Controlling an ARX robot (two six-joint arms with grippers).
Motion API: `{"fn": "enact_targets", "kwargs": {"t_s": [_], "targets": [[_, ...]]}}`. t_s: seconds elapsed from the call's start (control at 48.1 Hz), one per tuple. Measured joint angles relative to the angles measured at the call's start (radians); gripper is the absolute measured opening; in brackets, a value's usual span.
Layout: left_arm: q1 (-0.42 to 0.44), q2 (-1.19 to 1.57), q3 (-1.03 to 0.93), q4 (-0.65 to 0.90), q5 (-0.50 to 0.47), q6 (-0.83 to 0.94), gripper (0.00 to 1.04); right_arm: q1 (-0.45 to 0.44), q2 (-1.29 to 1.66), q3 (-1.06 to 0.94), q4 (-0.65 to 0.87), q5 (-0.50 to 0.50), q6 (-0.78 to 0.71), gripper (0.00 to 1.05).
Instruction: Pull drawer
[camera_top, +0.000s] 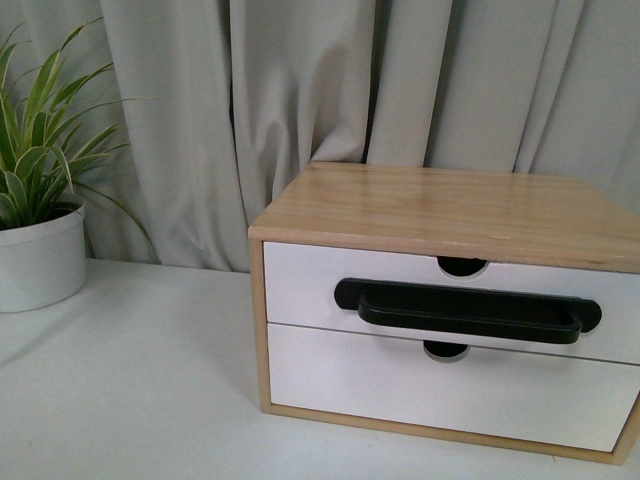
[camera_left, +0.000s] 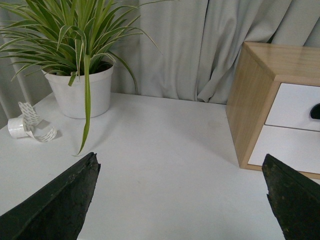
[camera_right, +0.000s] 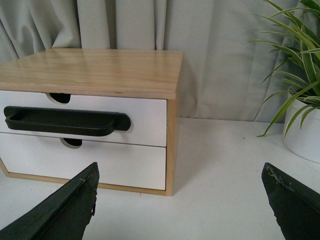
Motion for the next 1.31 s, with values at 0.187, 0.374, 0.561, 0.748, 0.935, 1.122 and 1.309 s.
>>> {"fn": "enact_targets", "kwargs": {"t_s": [0.187,0.374,0.561,0.748,0.935,1.122,1.309], "targets": [[0.000,0.000,0.000,0.000,0.000,0.000,0.98,0.000,0.000,0.000,0.000,0.000,0.000,0.96],[0.000,0.000,0.000,0.000,0.000,0.000,0.98,0.000,0.000,0.000,0.000,0.000,0.000,0.96],[0.000,0.000,0.000,0.000,0.000,0.000,0.98,0.000,0.000,0.000,0.000,0.000,0.000,0.96],[0.000,0.000,0.000,0.000,0.000,0.000,0.98,0.000,0.000,0.000,0.000,0.000,0.000,0.96],[0.000,0.000,0.000,0.000,0.000,0.000,0.98,0.000,0.000,0.000,0.000,0.000,0.000,0.96],[0.000,0.000,0.000,0.000,0.000,0.000,0.98,0.000,0.000,0.000,0.000,0.000,0.000,0.96],[0.000,0.000,0.000,0.000,0.000,0.000,0.98,0.000,0.001,0.000,-0.001,-0.005,0.002,0.96]]}}
